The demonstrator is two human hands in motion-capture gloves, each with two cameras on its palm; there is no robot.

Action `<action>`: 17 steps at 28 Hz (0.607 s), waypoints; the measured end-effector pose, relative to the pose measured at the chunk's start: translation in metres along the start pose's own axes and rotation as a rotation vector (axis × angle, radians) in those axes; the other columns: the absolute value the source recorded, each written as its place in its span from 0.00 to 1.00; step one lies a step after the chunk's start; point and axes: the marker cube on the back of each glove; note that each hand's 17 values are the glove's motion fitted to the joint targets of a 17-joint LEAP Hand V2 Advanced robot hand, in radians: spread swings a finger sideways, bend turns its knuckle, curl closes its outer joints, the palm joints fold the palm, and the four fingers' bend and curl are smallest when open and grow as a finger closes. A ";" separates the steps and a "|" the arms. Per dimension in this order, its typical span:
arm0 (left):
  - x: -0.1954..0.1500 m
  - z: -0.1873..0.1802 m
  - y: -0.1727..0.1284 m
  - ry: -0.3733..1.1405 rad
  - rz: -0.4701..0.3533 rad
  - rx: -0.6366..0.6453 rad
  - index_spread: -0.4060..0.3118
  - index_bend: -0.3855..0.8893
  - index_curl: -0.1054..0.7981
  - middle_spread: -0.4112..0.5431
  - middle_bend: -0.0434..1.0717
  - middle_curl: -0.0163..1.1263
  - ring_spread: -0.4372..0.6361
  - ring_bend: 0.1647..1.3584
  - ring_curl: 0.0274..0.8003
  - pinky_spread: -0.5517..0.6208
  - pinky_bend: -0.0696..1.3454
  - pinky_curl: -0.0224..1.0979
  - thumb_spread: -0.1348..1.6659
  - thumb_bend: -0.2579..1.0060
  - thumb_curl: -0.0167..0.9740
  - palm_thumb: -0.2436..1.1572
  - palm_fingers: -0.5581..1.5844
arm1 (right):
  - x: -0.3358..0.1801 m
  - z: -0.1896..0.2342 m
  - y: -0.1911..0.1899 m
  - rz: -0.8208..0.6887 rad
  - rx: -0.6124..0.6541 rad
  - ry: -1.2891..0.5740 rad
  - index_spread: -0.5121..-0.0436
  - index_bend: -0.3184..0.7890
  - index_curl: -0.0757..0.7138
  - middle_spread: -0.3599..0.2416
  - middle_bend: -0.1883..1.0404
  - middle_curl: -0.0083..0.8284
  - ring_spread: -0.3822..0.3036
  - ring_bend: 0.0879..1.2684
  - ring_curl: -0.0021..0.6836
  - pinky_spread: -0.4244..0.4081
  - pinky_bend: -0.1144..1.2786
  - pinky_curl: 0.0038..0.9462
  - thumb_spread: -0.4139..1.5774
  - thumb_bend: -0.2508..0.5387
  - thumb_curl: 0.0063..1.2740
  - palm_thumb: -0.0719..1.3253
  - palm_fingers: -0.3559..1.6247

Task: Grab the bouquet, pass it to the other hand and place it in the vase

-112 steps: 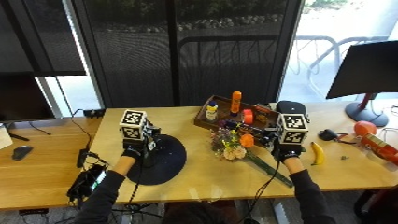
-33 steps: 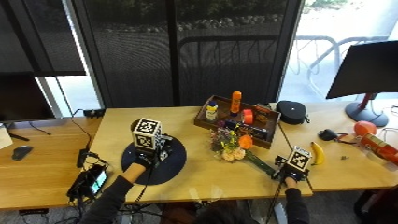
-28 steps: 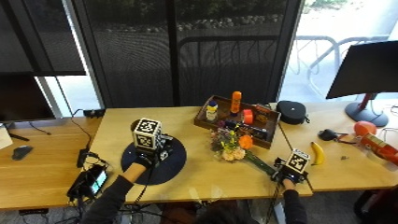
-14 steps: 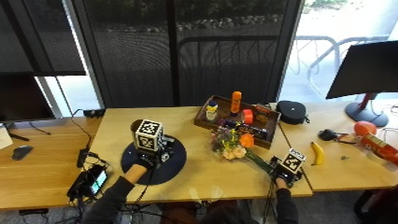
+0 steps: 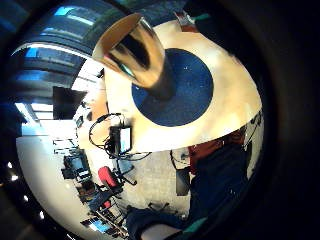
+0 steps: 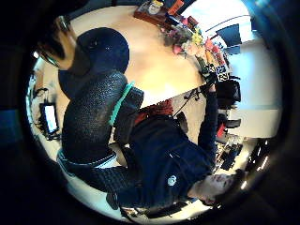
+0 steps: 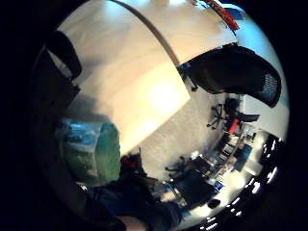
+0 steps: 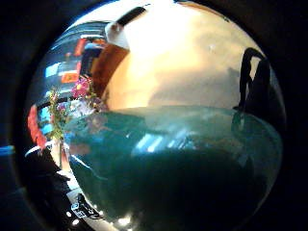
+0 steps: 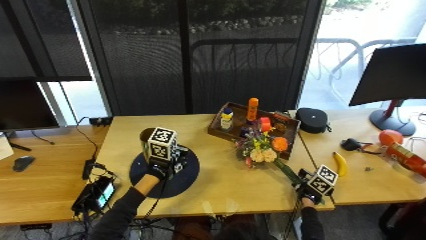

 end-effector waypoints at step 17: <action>0.071 -0.002 -0.026 0.407 0.182 -0.167 0.48 0.43 0.51 0.56 0.19 0.29 0.61 0.27 0.35 0.76 0.25 0.33 0.75 0.20 0.29 0.33 0.41 | -0.105 -0.073 0.058 -0.321 0.350 -0.637 0.62 0.79 0.81 0.28 0.70 0.80 0.25 0.63 0.83 0.22 0.57 0.57 0.60 0.29 0.42 0.74 0.91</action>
